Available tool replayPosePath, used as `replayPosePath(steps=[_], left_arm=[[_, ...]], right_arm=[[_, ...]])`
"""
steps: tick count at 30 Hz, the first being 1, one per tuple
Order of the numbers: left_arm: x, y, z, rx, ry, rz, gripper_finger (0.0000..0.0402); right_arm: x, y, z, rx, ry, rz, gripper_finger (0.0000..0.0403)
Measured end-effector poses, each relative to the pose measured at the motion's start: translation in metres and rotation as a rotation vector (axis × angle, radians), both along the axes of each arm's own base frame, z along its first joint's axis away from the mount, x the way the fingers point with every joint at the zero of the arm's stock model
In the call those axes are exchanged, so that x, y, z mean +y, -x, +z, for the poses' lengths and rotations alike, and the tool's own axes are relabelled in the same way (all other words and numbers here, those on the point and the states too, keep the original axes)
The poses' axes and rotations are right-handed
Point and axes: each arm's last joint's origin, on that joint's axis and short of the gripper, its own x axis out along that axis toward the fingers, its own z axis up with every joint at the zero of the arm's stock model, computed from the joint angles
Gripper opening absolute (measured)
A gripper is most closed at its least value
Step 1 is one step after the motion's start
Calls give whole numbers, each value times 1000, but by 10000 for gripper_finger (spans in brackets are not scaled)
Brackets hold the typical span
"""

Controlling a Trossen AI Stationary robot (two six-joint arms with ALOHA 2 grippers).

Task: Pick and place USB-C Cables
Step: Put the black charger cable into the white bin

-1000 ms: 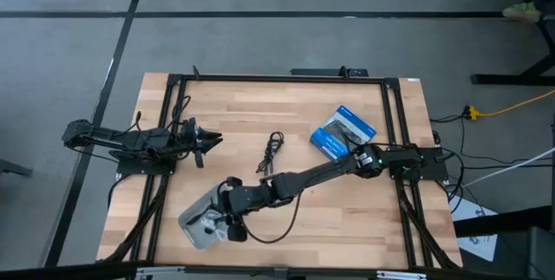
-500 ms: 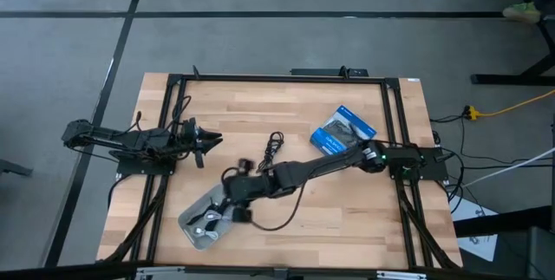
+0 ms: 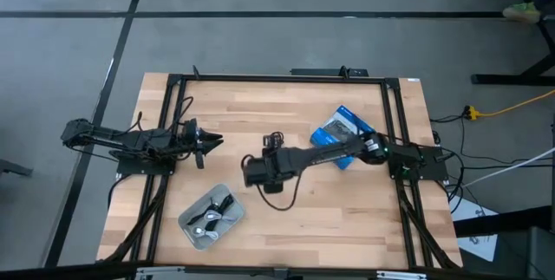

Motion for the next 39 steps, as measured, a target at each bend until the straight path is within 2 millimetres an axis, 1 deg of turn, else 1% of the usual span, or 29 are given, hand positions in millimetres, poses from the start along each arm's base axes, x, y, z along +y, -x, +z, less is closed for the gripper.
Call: replayPosePath(steps=[3, 8, 12, 15, 18, 21, 24, 26, 28, 30, 32, 35, 37, 39], left_arm=[[0, 0, 0, 0, 0, 0, 86], [0, 0, 0, 1, -4, 0, 86], [0, 0, 0, 2, -6, 0, 86], [0, 0, 0, 2, -6, 0, 86], [0, 0, 0, 2, -6, 0, 86], [0, 0, 0, 2, -7, 0, 86], [0, 0, 0, 2, -7, 0, 86], [0, 0, 0, 2, -7, 0, 86], [0, 0, 0, 3, -9, 0, 86], [0, 0, 0, 5, -17, -1, 86], [0, 0, 0, 5, -17, -1, 86], [0, 0, 0, 6, -19, -1, 86], [0, 0, 0, 7, -19, -1, 86], [0, 0, -1, 11, -22, -1, 86]], right_arm=[[-15, -8, -14, -17, -71, 26, 149], [-34, -10, -39, 35, -191, 71, 149], [-44, -6, -59, 94, -179, 111, 149], [-48, -6, -67, 90, -130, 159, 149], [-49, -9, -69, 64, -102, 178, 149], [-47, -15, -68, 0, -125, 185, 149], [-46, -18, -66, -45, -158, 153, 149], [-46, -18, -66, -64, -179, 102, 149], [-45, -18, -65, -84, -252, 53, 149], [-42, -17, -62, -82, -358, 60, 149], [-40, -13, -61, -58, -410, 27, 149], [-40, -8, -55, -22, -387, -64, 149], [-43, -4, -47, 3, -348, -130, 149], [-45, -4, -39, -9, -305, -168, 149]])
